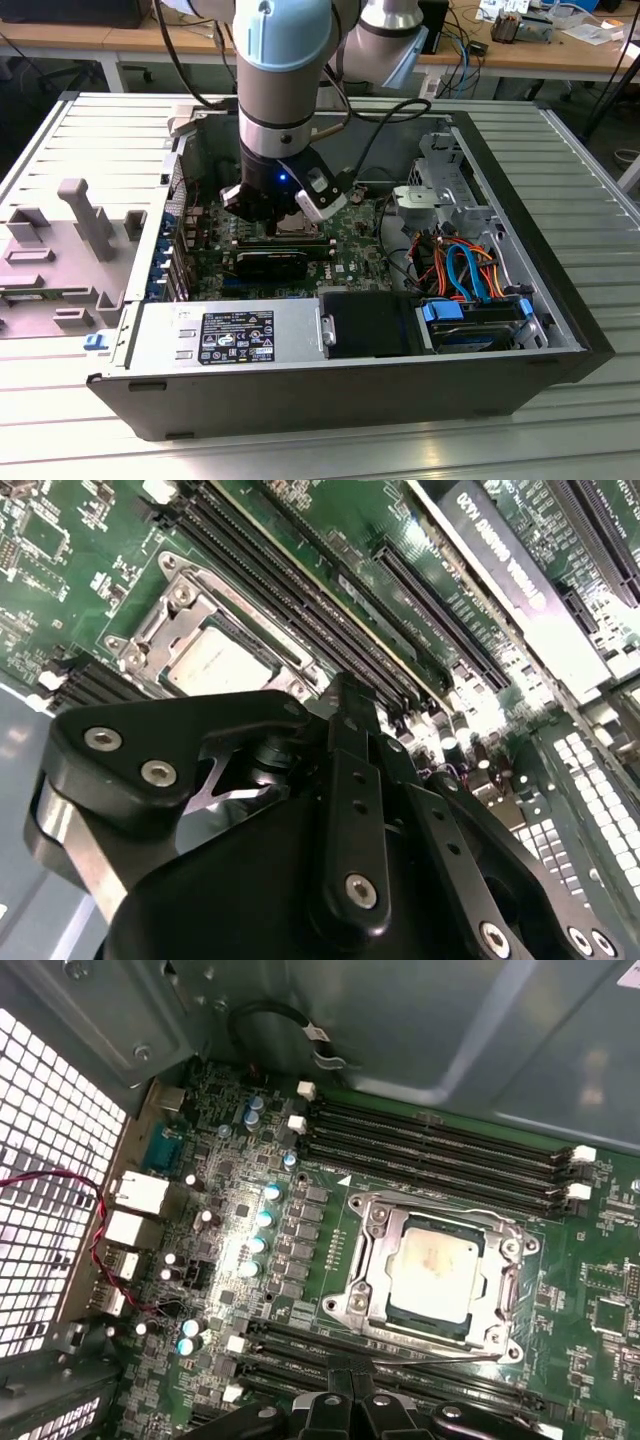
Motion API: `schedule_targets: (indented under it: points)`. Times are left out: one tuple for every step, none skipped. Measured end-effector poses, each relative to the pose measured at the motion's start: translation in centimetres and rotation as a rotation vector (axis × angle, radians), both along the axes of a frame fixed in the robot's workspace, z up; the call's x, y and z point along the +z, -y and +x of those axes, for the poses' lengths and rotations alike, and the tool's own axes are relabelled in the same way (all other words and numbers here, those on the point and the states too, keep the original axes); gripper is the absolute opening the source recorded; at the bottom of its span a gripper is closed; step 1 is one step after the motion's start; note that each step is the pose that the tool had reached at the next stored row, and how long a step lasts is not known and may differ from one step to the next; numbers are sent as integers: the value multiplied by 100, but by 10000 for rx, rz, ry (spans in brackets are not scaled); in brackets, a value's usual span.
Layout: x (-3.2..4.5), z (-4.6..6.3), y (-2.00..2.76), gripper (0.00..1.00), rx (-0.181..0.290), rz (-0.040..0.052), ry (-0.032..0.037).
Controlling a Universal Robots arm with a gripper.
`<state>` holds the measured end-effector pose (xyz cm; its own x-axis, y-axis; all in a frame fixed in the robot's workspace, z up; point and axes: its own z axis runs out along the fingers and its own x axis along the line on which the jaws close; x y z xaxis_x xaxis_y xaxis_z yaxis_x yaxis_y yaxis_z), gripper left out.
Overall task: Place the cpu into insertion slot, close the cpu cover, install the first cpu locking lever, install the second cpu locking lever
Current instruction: 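Install the second cpu locking lever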
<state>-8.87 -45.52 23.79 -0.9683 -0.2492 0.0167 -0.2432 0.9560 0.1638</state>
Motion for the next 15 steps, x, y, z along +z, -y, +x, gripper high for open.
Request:
schedule_targets:
  points:
    - [-10, -12, 0, 11, -1, 1, -1]
    - [-22, -27, 0, 11, 0, -1, -2]
    - [-32, -37, 0, 11, 0, -2, -2]
    - [-44, -50, 0, 11, -1, -1, -2]
    - [-66, -63, 0, 11, -2, 1, -2]
    - [-88, -67, 0, 11, 0, 0, -2]
    - [-100, -69, 0, 11, 0, 0, -2]
    - [-95, -75, 0, 11, -3, -8, 7]
    - [-47, -76, 0, 11, -1, -7, 42]
    - [7, -79, 0, 11, -1, -7, 68]
    - [56, -79, 0, 11, 0, -8, 83]
    - [100, -82, 0, 11, -1, -6, 99]
    - [132, -85, 0, 11, -2, -6, 114]
    - [188, -88, 0, 11, -1, -7, 134]
    - [217, -88, 0, 11, 0, -7, 139]
